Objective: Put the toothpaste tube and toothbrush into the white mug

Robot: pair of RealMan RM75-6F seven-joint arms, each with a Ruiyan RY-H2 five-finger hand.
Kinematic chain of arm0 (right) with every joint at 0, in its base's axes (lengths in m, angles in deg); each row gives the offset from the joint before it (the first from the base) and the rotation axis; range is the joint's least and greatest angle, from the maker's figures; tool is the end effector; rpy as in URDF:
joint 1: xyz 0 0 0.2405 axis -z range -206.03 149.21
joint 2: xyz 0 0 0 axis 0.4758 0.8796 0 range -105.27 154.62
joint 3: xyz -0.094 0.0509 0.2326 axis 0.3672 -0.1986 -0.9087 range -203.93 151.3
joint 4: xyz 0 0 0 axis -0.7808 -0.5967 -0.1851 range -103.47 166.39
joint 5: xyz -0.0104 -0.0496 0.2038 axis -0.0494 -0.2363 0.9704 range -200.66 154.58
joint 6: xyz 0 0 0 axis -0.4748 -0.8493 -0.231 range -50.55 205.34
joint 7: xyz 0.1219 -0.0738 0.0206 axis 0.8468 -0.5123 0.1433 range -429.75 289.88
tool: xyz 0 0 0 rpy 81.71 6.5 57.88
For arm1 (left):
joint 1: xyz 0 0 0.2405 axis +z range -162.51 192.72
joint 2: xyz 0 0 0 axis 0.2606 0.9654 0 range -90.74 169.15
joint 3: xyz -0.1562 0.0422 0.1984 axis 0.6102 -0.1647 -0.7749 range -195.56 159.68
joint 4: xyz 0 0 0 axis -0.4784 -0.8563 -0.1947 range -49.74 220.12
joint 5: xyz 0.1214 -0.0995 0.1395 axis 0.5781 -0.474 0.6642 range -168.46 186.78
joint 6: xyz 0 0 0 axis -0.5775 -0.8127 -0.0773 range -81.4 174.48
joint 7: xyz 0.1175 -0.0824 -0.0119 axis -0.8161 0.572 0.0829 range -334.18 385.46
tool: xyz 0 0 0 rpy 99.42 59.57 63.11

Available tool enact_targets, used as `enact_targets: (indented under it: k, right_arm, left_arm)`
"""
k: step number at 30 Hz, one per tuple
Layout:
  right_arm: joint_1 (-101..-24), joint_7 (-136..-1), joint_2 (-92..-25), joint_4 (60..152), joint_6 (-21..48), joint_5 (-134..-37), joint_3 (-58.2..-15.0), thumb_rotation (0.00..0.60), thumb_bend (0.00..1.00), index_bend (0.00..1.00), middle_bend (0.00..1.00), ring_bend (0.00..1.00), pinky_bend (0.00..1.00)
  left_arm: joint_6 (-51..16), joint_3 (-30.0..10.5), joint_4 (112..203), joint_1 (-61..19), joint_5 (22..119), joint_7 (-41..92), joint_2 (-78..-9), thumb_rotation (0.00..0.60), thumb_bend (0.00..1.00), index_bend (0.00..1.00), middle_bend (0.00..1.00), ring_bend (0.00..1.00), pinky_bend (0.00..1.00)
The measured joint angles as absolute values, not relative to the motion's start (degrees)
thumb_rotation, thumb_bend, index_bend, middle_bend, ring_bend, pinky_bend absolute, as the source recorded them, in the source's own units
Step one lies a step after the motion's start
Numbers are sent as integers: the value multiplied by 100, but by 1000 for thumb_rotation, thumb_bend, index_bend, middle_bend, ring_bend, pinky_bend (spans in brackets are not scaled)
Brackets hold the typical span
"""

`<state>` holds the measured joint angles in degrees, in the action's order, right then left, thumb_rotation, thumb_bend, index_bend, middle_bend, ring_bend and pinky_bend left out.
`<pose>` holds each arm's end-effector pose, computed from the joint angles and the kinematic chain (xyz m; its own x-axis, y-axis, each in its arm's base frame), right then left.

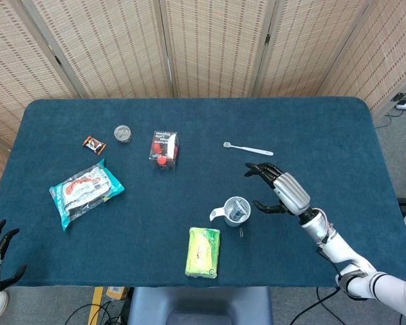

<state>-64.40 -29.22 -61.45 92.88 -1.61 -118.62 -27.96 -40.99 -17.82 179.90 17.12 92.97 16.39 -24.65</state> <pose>-0.2139 -0.3367 0.0541 -0.0046 -0.2256 0.9742 -0.8276 -0.5460 -0.1304 -0.3280 0.1321 0.1580 0.5026 0.0752 0.8612 0.8514 0.1298 -0.5082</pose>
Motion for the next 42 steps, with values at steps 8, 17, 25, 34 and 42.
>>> enact_targets:
  k: [8, 17, 25, 34, 42]
  right_arm:
    - [-6516, -3187, -5785, 9673, 362, -11352, -3099, 600, 320, 79, 337, 221, 191]
    - [-6909, -4765, -5798, 9758, 1746, -10443, -3425, 600, 329, 222, 366, 221, 202]
    - [-7503, -6245, -6376, 8928, 2899, -9599, -3728, 600, 355, 230, 362, 221, 202]
    - [-8054, -7126, -7418, 7204, 3707, -9038, -3911, 600, 355, 230, 300, 219, 202]
    - [-8412, -7681, -8213, 5875, 4237, -8822, -3985, 600, 388, 230, 274, 195, 201]
  left_arm:
    - [-4137, -1776, 17986, 1711, 9330, 1652, -2469, 600, 314, 188, 39, 37, 134]
    - [-4198, -1783, 17986, 1744, 9346, 1693, -2451, 600, 314, 188, 39, 37, 134]
    - [-4223, -1790, 17972, 1774, 9331, 1704, -2442, 600, 314, 188, 39, 37, 134]
    - [-4181, -1782, 17928, 1788, 9232, 1715, -2434, 600, 314, 188, 40, 37, 134]
    - [-4145, -1779, 17871, 1810, 9149, 1750, -2432, 600, 314, 188, 39, 37, 134]
